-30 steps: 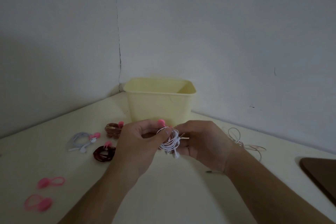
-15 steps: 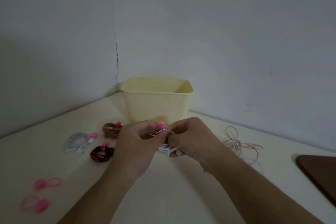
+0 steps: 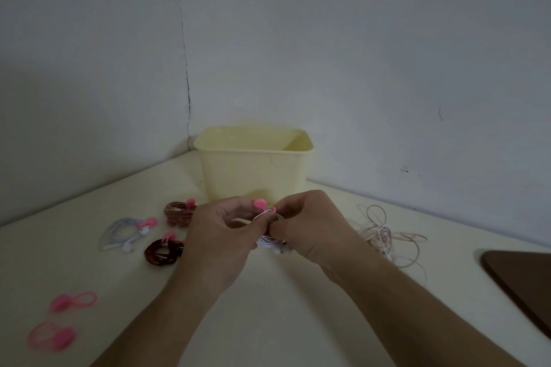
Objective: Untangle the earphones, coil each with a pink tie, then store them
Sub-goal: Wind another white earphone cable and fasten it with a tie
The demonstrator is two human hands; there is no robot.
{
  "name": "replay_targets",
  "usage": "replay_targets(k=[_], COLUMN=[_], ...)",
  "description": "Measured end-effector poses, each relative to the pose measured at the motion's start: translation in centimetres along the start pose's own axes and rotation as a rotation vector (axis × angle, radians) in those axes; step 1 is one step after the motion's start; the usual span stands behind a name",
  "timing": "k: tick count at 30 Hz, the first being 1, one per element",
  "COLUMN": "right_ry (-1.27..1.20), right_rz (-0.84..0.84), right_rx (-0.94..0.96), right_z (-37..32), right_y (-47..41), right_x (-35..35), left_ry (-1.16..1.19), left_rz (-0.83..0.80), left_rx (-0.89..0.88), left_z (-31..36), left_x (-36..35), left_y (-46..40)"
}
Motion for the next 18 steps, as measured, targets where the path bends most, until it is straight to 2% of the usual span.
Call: replay_targets(k=[5,11,18], right_ry=[-0.102,-0.124,-0.213], right_rz=[0.065,-0.007,0.007], right_rx=[-0.035,-0.051,-0.108], right_z=[-0.11,0.17,0.32], right_y=[0.02,0.20,-0.16], right_x=[0.18,-0.33,-0.68], left_ry=[0.007,-0.019,-0.033], left_rz=[0.007,0.009,-0.025], left_rx=[-0.004,-0.035,-0.032], left_z=[0.10,-0.29,-0.32], left_x=[0.00,-0.14,0.17], left_y=[-0.03,-0.25,-0.27])
Point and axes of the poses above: each hand's wrist, its own y-axis away from the middle knuckle, its own x-axis out of the back of the hand, z = x × y, the point moved 3 cm from there along -y, towards the middle knuckle
